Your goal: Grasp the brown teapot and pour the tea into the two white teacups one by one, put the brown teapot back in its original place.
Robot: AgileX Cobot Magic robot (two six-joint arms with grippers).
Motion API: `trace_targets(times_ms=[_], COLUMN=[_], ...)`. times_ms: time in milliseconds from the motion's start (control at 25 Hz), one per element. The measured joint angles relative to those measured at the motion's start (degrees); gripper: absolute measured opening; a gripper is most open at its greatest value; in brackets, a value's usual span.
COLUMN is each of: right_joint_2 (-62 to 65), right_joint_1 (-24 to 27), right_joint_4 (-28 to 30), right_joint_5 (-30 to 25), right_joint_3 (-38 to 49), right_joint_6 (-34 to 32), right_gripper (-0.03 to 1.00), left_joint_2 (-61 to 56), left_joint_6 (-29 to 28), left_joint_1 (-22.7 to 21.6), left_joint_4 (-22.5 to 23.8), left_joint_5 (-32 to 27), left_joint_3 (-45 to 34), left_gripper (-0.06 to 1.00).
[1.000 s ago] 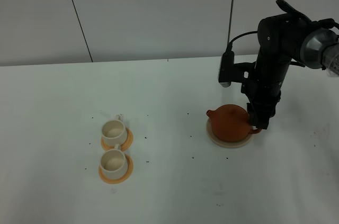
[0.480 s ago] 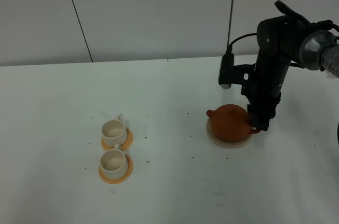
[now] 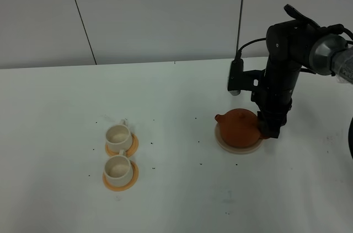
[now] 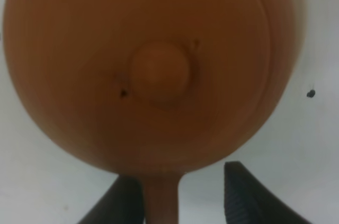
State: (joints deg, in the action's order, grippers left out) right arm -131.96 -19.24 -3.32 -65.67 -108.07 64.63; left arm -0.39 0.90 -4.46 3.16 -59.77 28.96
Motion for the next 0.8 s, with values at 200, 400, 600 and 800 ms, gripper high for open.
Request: trace_targets(times_ms=[200,400,600,800], right_joint_2=[-0.06,-0.06,-0.06,-0.06], right_joint_1=[0.0,0.0,0.0,0.0], right_joint_4=[0.0,0.05,0.16,0.16], right_joint_5=[0.05,0.11,0.16,0.16], right_joint_3=[0.0,0.0,0.0,0.0], right_joint_6=[0.02,0.18,1.92,2.87], right_gripper=[0.35,0.35,0.35,0.35], left_joint_2=[0.0,0.0,0.0,0.0], left_joint_6=[0.0,0.0,0.0,0.0], left_joint_1=[0.0,0.0,0.0,0.0], left_joint_4=[0.0,0.0,0.0,0.0], left_joint_5=[0.0,0.0,0.0,0.0], left_joint_3=[0.0,0.0,0.0,0.0], left_gripper=[0.37,0.37,0.37,0.37])
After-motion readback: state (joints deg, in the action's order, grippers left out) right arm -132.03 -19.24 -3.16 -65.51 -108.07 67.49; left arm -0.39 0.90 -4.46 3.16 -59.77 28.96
